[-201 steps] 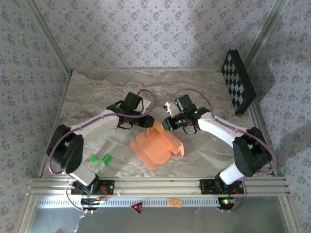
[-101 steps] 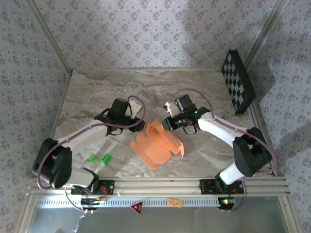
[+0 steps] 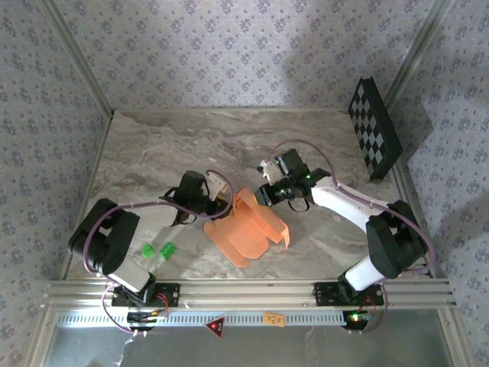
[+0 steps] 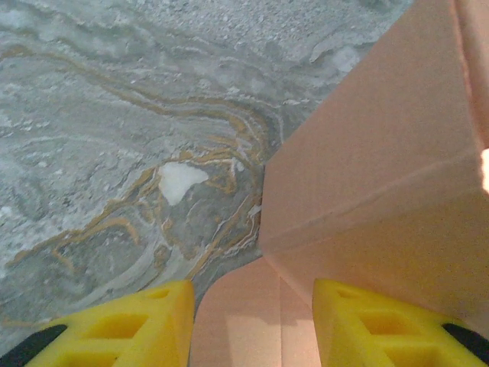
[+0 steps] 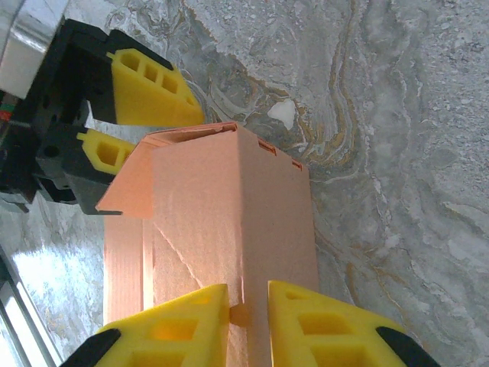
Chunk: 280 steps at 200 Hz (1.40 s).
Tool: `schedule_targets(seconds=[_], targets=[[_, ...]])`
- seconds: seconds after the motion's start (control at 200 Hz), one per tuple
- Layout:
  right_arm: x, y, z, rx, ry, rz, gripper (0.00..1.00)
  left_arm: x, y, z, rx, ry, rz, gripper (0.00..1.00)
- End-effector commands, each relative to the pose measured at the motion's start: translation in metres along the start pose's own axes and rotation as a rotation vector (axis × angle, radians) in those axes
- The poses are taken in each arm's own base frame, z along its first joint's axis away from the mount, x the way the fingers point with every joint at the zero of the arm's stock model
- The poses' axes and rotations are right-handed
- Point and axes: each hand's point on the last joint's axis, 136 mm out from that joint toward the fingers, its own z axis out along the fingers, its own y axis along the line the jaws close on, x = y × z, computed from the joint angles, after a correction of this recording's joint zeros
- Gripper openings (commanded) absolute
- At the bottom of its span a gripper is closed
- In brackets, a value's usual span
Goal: Fold the paper box
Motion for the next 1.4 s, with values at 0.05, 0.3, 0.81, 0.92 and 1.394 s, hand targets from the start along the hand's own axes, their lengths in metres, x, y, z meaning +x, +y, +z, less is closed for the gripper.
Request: schedule_targets(seconds=[0.05,0.3,0.81,0.92,1.394], targets=[[0.009,-0.004,0.000,0.005,0.045,0.019,0.22,-0.024,-0.015,0.005,0.099,-0.110,0.107,0.45],[0.007,-0.003,0.000,-0.019,0.041,0.032,0.22,-0.027,-0.020,0.014,0.153,-0.120,0.140,0.45],[0.007,-0.007,-0.001,-0.040,0.038,0.042,0.22,-0.033,-0.029,0.034,0.190,-0.104,0.171,0.28],[0.006,-0.007,-0.002,-0.040,0.035,0.042,0.22,-0.032,-0.024,0.036,0.154,-0.097,0.166,0.23],[0.005,-0.006,-0.002,-0.042,0.029,0.041,0.22,-0.026,-0.015,0.043,-0.120,-0.144,0.222,0.16]])
